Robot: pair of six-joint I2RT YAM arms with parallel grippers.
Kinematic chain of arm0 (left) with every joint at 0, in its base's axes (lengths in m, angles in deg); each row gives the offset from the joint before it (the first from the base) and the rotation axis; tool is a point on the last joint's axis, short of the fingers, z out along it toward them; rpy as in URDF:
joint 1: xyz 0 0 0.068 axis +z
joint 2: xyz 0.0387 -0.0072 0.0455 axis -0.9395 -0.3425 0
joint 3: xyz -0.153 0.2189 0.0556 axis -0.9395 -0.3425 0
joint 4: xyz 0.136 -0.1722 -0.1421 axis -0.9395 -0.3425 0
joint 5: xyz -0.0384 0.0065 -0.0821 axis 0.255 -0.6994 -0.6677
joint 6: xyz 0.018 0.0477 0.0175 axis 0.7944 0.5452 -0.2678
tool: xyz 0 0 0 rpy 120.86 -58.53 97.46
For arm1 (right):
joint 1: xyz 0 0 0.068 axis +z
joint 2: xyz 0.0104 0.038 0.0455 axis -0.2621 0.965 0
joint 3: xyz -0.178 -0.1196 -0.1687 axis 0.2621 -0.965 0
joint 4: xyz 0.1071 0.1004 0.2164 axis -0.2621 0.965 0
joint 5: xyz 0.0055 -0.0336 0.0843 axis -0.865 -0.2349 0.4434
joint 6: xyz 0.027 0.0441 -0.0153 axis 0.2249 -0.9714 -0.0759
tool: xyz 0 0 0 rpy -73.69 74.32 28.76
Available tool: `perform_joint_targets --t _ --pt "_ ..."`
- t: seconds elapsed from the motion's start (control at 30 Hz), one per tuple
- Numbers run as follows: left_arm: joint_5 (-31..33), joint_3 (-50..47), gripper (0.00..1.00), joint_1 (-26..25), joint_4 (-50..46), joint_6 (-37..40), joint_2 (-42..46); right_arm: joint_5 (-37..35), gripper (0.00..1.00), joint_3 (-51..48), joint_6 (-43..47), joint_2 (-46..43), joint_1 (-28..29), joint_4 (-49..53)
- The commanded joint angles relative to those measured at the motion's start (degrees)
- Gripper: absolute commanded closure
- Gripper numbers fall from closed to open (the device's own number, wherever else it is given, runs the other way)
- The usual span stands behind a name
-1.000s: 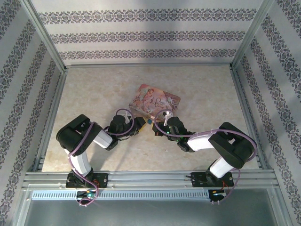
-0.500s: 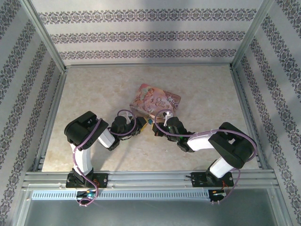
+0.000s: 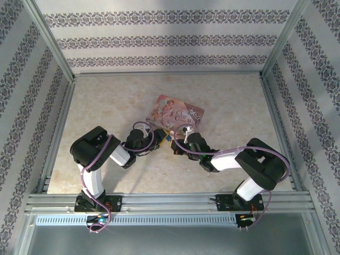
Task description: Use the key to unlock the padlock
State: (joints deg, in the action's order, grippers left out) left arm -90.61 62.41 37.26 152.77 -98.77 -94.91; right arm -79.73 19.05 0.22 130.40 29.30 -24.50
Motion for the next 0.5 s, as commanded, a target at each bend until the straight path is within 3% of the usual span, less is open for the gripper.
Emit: perform_joint_targets --t 0.0,0.23,0.47 --pt "1.5 1.1 0.59 -1.4 -0.2 0.5 0.8 1.0 1.00 1.5 -0.7 0.3 0.8 -1.6" --pt "1.1 2.2 0.60 -2.5 0.4 -0.9 -0.7 1.4 1.00 1.6 -2.5 0.2 0.9 -2.3" --pt "1.9 2.3 0.74 -2.7 0.7 -1.2 -0.5 1.1 1.00 1.5 -4.0 0.2 0.9 -2.6"
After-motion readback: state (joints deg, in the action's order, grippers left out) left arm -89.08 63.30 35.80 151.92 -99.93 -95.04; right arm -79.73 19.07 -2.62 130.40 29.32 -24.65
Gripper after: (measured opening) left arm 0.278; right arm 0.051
